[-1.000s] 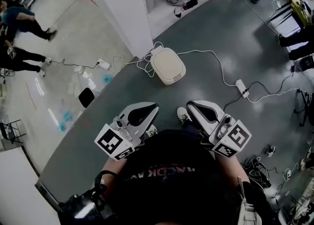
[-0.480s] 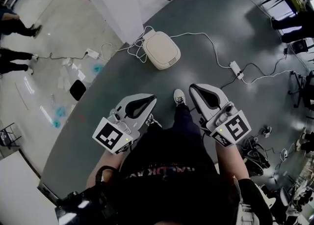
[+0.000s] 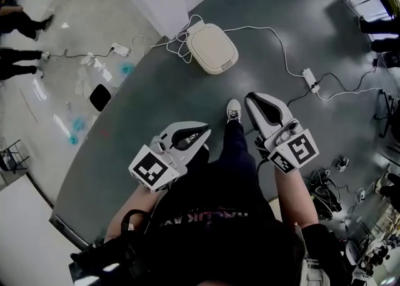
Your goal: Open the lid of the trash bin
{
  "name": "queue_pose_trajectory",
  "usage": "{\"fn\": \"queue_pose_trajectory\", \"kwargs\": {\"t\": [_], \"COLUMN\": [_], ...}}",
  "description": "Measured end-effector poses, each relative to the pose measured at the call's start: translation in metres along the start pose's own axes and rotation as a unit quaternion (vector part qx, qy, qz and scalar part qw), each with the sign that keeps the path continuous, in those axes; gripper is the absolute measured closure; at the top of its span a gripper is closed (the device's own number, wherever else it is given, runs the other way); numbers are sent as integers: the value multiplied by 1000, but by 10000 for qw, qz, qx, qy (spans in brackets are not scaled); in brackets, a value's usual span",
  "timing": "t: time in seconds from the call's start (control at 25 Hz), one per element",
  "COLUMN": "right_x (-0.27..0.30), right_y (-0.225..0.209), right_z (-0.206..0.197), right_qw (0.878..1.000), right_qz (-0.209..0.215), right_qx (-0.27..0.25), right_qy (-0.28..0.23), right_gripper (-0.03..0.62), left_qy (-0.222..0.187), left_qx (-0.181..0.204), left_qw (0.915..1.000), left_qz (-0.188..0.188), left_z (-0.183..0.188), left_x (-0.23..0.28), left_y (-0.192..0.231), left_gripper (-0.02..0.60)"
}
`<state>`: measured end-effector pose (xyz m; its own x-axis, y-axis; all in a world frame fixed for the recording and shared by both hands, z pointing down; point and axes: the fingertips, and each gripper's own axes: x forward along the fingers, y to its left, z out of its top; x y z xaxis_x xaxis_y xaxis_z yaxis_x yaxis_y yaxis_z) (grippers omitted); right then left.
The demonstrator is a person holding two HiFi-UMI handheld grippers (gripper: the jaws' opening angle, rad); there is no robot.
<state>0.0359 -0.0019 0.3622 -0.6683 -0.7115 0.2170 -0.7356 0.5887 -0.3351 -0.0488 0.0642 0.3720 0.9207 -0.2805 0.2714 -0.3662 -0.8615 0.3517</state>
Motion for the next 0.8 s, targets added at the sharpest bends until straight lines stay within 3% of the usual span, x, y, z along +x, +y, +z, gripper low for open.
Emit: {"fn": "queue_pose_trajectory", "kwargs": {"t": [0.44, 0.64, 0.8], "right_x": [53, 81, 102], "right_y": [-147, -198, -236], "right_z": [-141, -216, -267], "right_qw": [9914, 9782, 9611], "right_qz": [-458, -595, -890], "right_qx": [558, 1019, 1732], "right_qy": [1096, 1710, 1961], "right_gripper": [511, 494, 471], "left_qy": [419, 470, 614], "left_qx": [-233, -481, -772], "left_qw": [9988, 9977, 9950], "left_qz": [-114, 37, 184], "left_z": [-30, -49, -73], "left_x": [68, 86, 96], "left_y": [17, 29, 40], "left_gripper": [580, 580, 580]}}
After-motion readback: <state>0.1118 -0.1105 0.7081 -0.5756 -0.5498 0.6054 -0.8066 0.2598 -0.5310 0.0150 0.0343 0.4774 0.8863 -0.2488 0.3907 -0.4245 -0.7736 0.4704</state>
